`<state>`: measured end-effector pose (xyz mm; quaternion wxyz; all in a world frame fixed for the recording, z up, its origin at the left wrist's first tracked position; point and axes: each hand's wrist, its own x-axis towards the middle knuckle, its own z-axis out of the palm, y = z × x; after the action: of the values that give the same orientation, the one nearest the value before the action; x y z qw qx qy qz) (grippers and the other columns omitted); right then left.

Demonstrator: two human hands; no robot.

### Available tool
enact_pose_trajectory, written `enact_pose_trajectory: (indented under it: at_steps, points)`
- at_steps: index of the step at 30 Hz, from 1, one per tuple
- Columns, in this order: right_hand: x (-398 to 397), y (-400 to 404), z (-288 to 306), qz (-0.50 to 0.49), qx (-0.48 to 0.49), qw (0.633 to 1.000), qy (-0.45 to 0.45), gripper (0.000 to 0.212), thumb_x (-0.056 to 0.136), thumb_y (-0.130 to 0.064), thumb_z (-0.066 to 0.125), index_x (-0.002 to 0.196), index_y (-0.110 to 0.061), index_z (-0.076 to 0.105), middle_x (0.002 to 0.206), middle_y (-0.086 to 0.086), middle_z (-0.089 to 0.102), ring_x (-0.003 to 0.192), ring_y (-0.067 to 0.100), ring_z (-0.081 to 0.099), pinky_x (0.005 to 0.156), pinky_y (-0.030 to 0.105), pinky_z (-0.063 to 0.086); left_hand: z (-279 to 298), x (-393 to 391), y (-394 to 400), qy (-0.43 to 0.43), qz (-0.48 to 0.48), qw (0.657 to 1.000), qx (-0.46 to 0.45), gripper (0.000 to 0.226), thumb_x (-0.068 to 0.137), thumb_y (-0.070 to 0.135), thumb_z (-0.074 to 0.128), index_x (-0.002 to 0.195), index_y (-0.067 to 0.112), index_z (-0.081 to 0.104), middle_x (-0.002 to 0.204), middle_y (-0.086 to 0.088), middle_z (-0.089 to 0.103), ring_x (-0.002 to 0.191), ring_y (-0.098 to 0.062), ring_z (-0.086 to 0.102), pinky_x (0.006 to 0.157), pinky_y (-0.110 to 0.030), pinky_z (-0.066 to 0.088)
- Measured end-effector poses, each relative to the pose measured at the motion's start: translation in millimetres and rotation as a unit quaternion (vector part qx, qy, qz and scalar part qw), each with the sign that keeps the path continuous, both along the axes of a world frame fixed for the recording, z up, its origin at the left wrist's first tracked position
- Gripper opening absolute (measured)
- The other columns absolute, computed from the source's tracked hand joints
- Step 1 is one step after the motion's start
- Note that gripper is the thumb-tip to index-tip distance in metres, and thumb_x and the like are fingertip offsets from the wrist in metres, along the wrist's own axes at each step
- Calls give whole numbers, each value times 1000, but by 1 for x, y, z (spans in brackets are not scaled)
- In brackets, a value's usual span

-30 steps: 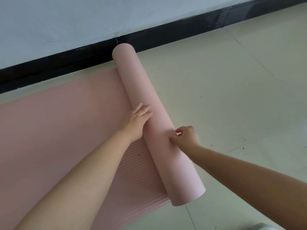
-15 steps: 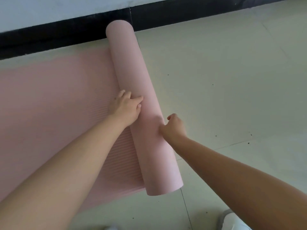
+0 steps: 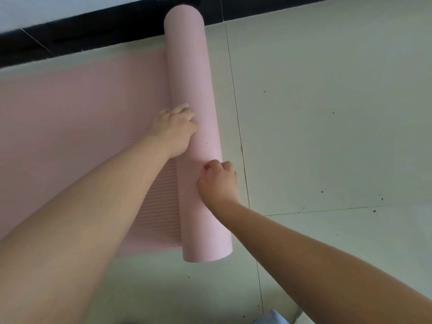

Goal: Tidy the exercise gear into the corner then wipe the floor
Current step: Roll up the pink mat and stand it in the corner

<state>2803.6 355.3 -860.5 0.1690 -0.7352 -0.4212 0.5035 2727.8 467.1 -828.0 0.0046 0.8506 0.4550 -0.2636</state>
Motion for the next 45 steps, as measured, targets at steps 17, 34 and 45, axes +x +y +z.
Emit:
enact_pose_trajectory:
  at_steps: [17,34,45]
  points:
    - [-64,20,2,132,-52,974,-174,80,79,-48,66,135,-4,30,134,12,36,127,29,39,100,34,38,-17,-84,25,-117,85,986,-84,56,93,-1,35,142,27,42,145,-13,32,133,-34,37,106,-33,33]
    - [-202,44,24,-258,-77,942,-202,37,89,-3,38,126,-1,40,125,16,45,119,34,46,85,32,39,-11,-190,51,-57,-171,982,-51,57,100,10,22,149,39,15,146,-17,34,136,-32,36,110,-40,30]
    - [-280,59,52,-72,-175,948,-257,32,93,-9,39,119,0,55,127,15,55,121,31,51,84,32,44,1,-266,58,-93,-230,969,5,47,94,3,32,139,16,38,139,-8,47,136,-24,37,113,-38,25]
